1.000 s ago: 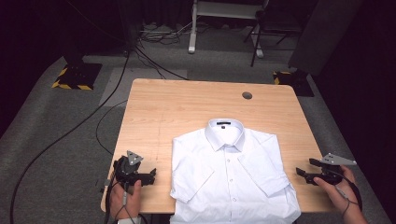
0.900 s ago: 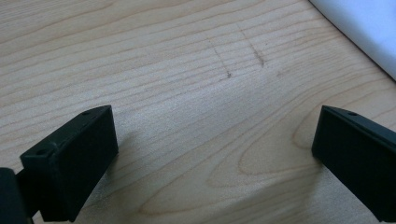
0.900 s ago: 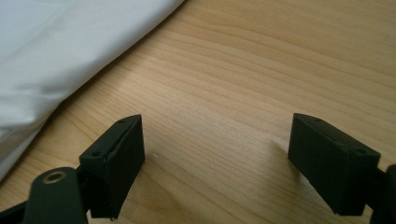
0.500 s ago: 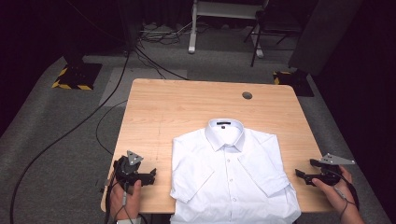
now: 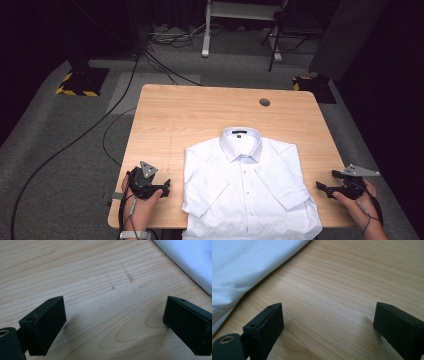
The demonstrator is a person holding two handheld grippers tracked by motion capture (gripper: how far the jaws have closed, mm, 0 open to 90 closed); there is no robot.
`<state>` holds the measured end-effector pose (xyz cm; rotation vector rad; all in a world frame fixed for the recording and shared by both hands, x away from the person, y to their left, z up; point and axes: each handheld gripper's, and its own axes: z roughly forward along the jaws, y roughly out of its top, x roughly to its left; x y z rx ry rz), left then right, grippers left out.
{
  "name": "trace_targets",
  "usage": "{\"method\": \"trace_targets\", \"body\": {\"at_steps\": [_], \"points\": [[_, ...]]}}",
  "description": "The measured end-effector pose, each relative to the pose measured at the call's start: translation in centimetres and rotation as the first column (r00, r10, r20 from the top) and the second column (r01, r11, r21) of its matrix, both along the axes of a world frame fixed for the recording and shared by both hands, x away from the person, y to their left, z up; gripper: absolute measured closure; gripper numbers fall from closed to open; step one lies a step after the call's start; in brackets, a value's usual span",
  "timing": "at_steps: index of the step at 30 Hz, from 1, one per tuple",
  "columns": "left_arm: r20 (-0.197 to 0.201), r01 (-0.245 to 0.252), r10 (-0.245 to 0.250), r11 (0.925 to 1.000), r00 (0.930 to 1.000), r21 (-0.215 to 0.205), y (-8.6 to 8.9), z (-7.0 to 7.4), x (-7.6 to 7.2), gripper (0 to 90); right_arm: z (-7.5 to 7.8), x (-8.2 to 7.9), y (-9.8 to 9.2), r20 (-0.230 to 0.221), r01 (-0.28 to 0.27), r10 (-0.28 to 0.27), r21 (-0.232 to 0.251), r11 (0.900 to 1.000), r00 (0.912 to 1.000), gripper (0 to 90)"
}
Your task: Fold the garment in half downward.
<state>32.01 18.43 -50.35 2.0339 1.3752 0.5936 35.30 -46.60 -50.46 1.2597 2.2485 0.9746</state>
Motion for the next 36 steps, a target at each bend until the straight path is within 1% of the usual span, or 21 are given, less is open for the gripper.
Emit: {"method": "trace_targets", "body": {"at_steps": [1, 3, 5, 9, 11, 13, 14, 17, 20, 24, 26, 28, 29, 31, 32, 35, 36], "points": [[0.0, 0.001, -0.001, 1.0, 1.0, -0.004, -0.1, 0.1, -0.1, 4.6, 0.0, 0.0, 0.0, 0.0, 0.0, 0.0, 0.0, 1.0, 1.0, 9.2], [0.004, 0.014, -0.014, 0.9992, 0.9999, -0.036, -0.5, 0.8, -0.3, 4.9, 0.0, 0.0, 0.0, 0.0, 0.0, 0.0, 0.0, 1.0, 1.0, 9.1], [0.01, 0.016, -0.016, 0.9988, 0.9998, -0.045, -0.8, 1.7, -0.5, 6.6, 0.0, 0.0, 0.0, 0.0, 0.0, 0.0, 0.0, 1.0, 1.0, 9.2], [0.05, -0.002, 0.005, 0.9987, 0.9987, -0.051, -1.3, 3.6, -0.5, 7.0, 0.0, 0.0, 0.0, 0.0, 0.001, -0.001, 0.001, 1.0, 1.0, 9.2], [0.065, 0.004, -0.002, 0.9991, 0.9979, -0.042, -1.7, 4.5, -0.3, 7.0, 0.0, 0.0, 0.0, 0.0, 0.0, 0.0, 0.001, 1.0, 1.0, 9.2], [0.071, 0.008, -0.006, 0.9994, 0.9975, -0.033, -2.0, 5.3, -0.1, 7.0, 0.0, 0.1, 0.0, 0.0, 0.001, -0.001, 0.001, 1.0, 1.0, 9.2], [0.08, 0.006, -0.003, 0.9993, 0.9968, -0.036, -2.2, 5.6, -0.1, 7.0, 0.0, 0.1, 0.0, 0.0, 0.001, -0.001, 0.001, 1.0, 1.0, 9.2], [0.091, 0.01, -0.007, 0.9993, 0.9958, -0.035, -2.5, 6.2, -0.1, 7.0, 0.0, 0.1, 0.0, 0.001, -0.001, 0.001, 0.0, 1.0, 1.0, 9.2], [0.112, 0.016, -0.012, 0.9994, 0.9937, -0.031, -2.8, 7.0, -0.1, 7.0, 0.0, 0.1, 0.0, 0.001, -0.001, 0.001, 0.001, 1.0, 1.0, 9.2], [0.114, 0.027, -0.023, 0.999, 0.9932, -0.035, -3.2, 7.7, 0.1, 6.3, 0.0, 0.1, 0.0, 0.001, -0.001, 0.001, 0.001, 1.0, 1.0, 9.2], [0.119, 0.034, -0.03, 0.9989, 0.9924, -0.031, -3.4, 8.1, 0.2, 5.8, 0.0, 0.1, 0.0, 0.001, 0.0, 0.0, 0.001, 1.0, 1.0, 9.2], [0.137, 0.044, -0.037, 0.998, 0.9899, -0.045, -3.9, 8.6, 0.3, 5.2, 0.0, 0.1, 0.0, 0.001, 0.0, 0.0, 0.001, 1.0, 1.0, 9.2], [0.143, 0.051, -0.044, 0.9977, 0.9888, -0.046, -4.0, 8.7, 0.3, 4.8, 0.0, 0.1, 0.0, 0.001, -0.001, 0.001, 0.001, 1.0, 1.0, 9.2], [0.155, 0.049, -0.042, 0.9979, 0.987, -0.042, -4.3, 9.0, 0.4, 4.8, 0.0, 0.1, 0.0, 0.001, -0.001, 0.001, 0.001, 1.0, 1.0, 9.2], [0.154, 0.044, -0.037, 0.9981, 0.9874, -0.043, -4.4, 9.1, 0.5, 4.8, 0.0, 0.1, 0.0, 0.001, -0.001, 0.001, 0.001, 1.0, 1.0, 9.2], [0.145, 0.064, -0.053, 0.9955, 0.988, -0.07, -4.6, 9.1, 1.0, 4.8, 0.0, 0.1, 0.0, 0.001, -0.001, 0.001, 0.0, 1.0, 1.0, 9.2], [0.138, 0.065, -0.055, 0.9955, 0.9888, -0.069, -4.7, 9.1, 1.2, 4.8, 0.0, 0.1, 0.0, 0.001, -0.001, 0.001, 0.001, 1.0, 1.0, 9.2]]}}
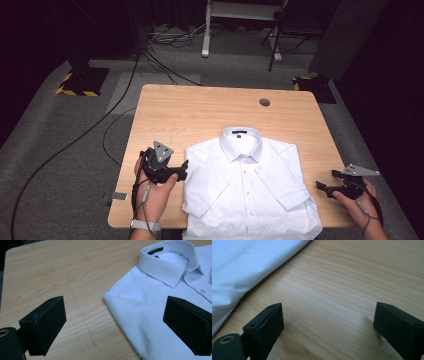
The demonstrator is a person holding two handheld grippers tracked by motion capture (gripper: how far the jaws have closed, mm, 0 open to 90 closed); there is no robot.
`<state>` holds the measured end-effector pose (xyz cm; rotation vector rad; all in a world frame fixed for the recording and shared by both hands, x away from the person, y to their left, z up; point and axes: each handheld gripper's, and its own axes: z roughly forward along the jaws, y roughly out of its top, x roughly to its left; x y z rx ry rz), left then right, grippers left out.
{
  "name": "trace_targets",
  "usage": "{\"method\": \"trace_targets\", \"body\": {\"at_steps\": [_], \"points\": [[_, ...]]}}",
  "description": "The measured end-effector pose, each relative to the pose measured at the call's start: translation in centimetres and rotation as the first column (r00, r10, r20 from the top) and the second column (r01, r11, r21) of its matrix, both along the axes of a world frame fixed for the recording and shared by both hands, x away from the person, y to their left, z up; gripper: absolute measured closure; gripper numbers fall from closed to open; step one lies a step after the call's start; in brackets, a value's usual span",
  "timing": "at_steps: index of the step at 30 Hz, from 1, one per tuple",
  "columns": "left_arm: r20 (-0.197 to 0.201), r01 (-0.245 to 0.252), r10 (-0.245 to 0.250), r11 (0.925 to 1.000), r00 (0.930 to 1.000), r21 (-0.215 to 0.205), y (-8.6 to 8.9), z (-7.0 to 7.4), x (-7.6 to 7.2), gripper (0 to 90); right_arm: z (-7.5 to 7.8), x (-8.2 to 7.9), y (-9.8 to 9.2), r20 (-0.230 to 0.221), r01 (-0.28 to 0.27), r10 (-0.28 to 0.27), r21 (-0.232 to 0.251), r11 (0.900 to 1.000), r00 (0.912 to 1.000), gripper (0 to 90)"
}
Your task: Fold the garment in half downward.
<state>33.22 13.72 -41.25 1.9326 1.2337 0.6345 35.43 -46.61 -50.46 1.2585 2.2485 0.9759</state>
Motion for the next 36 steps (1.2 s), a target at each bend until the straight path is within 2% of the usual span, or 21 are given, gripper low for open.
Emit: {"method": "trace_targets", "body": {"at_steps": [4, 10, 12, 16, 18, 23, 31, 36], "points": [[-0.002, -0.005, 0.005, 1.0, 1.0, 0.008, -0.2, 0.1, 0.7, 4.9, 0.0, 0.0, 0.0, 0.0, 0.0, 0.0, 0.0, 1.0, 1.0, 9.2], [0.022, -0.001, 0.001, 0.9999, 0.9998, 0.011, -0.9, 0.5, 1.4, 4.6, 0.0, 0.0, 0.0, 0.0, 0.0, 0.0, 0.0, 1.0, 1.0, 9.2], [0.027, 0.012, -0.012, 0.9997, 0.9996, 0.02, -1.3, 0.4, 1.7, 4.2, 0.0, 0.0, 0.0, 0.0, 0.0, 0.0, 0.0, 1.0, 1.0, 9.2], [0.026, 0.003, -0.004, 0.9989, 0.9997, 0.046, -2.0, 0.0, 2.5, 4.5, 0.0, 0.0, 0.0, 0.0, 0.0, 0.0, 0.0, 1.0, 1.0, 9.2], [0.029, 0.0, -0.001, 0.9991, 0.9996, 0.043, -2.1, -0.1, 2.7, 4.6, 0.0, 0.0, 0.0, 0.0, 0.0, 0.0, 0.0, 1.0, 1.0, 9.2], [0.013, -0.002, 0.001, 0.9987, 0.9999, 0.052, -2.6, -0.6, 3.9, 4.9, 0.0, 0.0, 0.0, 0.0, 0.0, 0.0, 0.0, 1.0, 1.0, 9.2], [-0.024, 0.002, 0.0, 0.9946, 0.9997, 0.104, -3.2, -1.9, 5.3, 5.6, 0.0, 0.0, 0.0, 0.001, 0.0, 0.0, 0.0, 1.0, 1.0, 9.2], [-0.048, 0.002, 0.004, 0.9935, 0.9988, 0.114, -3.3, -2.6, 6.2, 6.6, 0.0, 0.0, 0.0, 0.0, 0.0, 0.0, 0.0, 1.0, 1.0, 9.2]]}}
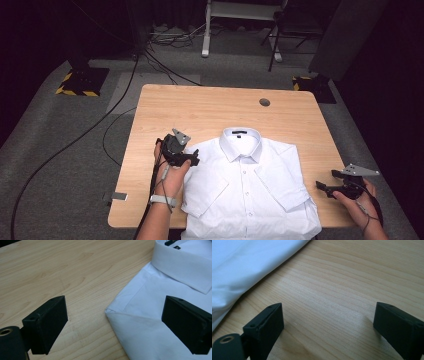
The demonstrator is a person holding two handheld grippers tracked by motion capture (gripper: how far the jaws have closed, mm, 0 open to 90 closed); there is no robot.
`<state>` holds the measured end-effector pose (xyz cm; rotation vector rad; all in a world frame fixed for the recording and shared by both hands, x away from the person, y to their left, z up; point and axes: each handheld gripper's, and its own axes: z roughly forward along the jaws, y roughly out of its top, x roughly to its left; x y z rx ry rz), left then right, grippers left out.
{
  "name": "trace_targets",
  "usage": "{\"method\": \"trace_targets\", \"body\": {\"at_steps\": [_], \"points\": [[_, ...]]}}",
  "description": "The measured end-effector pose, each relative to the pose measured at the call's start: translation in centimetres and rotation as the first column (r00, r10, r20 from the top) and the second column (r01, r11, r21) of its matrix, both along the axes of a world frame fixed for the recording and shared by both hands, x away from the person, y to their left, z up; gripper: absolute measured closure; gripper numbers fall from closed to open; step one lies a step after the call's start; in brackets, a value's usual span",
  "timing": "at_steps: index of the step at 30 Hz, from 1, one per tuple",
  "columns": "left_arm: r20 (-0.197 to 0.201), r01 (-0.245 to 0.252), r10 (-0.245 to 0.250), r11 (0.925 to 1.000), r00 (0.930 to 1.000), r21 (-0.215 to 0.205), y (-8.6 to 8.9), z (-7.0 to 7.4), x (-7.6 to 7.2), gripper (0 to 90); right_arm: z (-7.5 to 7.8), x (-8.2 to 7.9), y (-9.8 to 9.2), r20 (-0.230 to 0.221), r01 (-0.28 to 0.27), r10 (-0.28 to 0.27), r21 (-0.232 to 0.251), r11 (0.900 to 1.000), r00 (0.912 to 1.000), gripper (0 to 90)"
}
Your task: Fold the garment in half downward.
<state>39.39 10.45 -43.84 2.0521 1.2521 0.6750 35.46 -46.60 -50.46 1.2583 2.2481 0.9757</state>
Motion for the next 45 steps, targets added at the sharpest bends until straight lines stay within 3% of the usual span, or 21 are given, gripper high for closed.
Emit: {"method": "trace_targets", "body": {"at_steps": [7, 11, 15, 25, 31, 38, 45], "points": [[-0.029, -0.004, 0.004, 1.0, 0.9996, -0.003, 0.3, -0.7, 0.9, 6.5, 0.0, 0.0, 0.0, 0.0, 0.0, 0.0, 0.0, 1.0, 1.0, 9.2], [-0.047, 0.006, -0.005, 0.9995, 0.9989, 0.031, 0.4, -1.3, 1.6, 6.7, 0.0, 0.0, 0.0, 0.0, 0.0, 0.0, 0.0, 1.0, 1.0, 9.2], [-0.079, 0.023, -0.022, 0.9997, 0.9966, 0.007, 0.6, -1.9, 2.3, 6.6, 0.0, 0.0, 0.0, 0.0, -0.003, 0.003, 0.0, 1.0, 1.0, 9.2], [-0.092, 0.042, -0.041, 0.9991, 0.9949, 0.01, 0.7, -3.1, 3.3, 7.1, 0.0, 0.1, -0.1, -0.001, -0.006, 0.006, -0.001, 1.0, 1.0, 9.2], [-0.135, 0.056, -0.051, 0.9979, 0.9896, 0.031, 0.5, -4.1, 3.8, 7.7, 0.0, 0.1, -0.1, -0.002, -0.008, 0.008, 0.0, 1.0, 1.0, 9.2], [-0.15, 0.061, -0.057, 0.9979, 0.987, 0.02, 0.3, -4.4, 3.9, 7.5, 0.0, 0.2, -0.1, 0.0, -0.008, 0.008, -0.001, 1.0, 1.0, 9.2], [-0.193, 0.072, -0.065, 0.997, 0.9791, 0.028, 0.0, -5.2, 4.3, 10.6, 0.0, 0.3, -0.1, -0.002, -0.009, 0.009, 0.001, 1.0, 1.0, 9.2]]}}
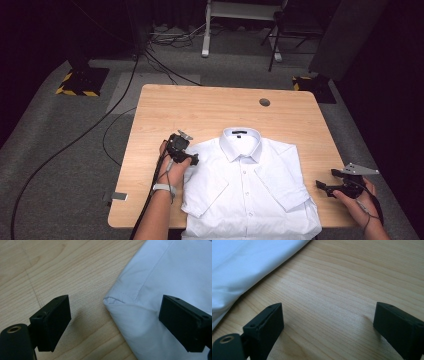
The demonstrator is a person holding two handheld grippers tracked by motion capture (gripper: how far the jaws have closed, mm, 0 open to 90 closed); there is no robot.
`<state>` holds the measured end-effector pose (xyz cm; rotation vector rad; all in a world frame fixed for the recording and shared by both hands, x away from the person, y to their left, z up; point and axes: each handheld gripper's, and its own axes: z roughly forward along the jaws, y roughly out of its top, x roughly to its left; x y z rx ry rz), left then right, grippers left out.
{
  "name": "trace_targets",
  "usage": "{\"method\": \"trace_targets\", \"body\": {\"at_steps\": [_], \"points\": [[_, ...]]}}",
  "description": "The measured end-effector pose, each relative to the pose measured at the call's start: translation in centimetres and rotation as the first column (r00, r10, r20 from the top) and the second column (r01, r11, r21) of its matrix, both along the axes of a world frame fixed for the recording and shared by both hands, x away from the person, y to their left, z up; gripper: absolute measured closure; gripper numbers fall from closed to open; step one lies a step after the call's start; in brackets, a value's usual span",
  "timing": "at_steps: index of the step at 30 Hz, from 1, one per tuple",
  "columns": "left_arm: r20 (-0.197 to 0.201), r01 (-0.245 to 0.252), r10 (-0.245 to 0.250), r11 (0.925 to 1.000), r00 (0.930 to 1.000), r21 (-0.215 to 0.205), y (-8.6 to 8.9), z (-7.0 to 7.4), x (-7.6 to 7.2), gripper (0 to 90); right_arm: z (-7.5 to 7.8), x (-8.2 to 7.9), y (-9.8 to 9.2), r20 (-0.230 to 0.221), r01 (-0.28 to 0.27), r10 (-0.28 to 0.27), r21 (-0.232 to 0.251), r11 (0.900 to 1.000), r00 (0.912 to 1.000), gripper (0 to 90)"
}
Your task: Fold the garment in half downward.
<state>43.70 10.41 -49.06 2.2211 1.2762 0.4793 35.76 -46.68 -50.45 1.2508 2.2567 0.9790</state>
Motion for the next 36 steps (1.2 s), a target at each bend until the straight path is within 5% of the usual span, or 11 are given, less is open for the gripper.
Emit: {"method": "trace_targets", "body": {"at_steps": [5, 12, 16, 24, 36], "points": [[-0.026, -0.009, 0.008, 0.9988, 0.9996, -0.047, 0.3, -0.1, 0.2, 13.8, 0.0, 0.0, 0.0, 0.0, -0.001, 0.001, 0.0, 1.0, 1.0, 9.2], [-0.017, 0.011, -0.012, 0.9986, 0.9998, -0.053, 0.2, -0.1, 0.0, 17.5, 0.0, 0.0, 0.0, 0.0, 0.0, 0.0, 0.0, 1.0, 1.0, 9.2], [-0.014, 0.076, -0.077, 0.9958, 0.997, -0.051, -0.4, 0.4, -0.6, 41.4, 0.0, 0.0, 0.0, 0.0, 0.0, 0.0, 0.0, 1.0, 1.0, 9.2], [-0.023, 0.105, -0.107, 0.9931, 0.994, -0.052, -1.2, 0.6, -1.0, 78.4, 0.0, 0.0, 0.0, 0.0, 0.002, -0.002, 0.0, 1.0, 1.0, 9.2], [-0.026, 0.091, -0.093, 0.9934, 0.9953, -0.07, -1.2, 0.6, -1.1, 81.9, 0.0, 0.0, 0.0, 0.004, -0.032, 0.032, 0.001, 0.999, 0.9995, 12.5]]}}
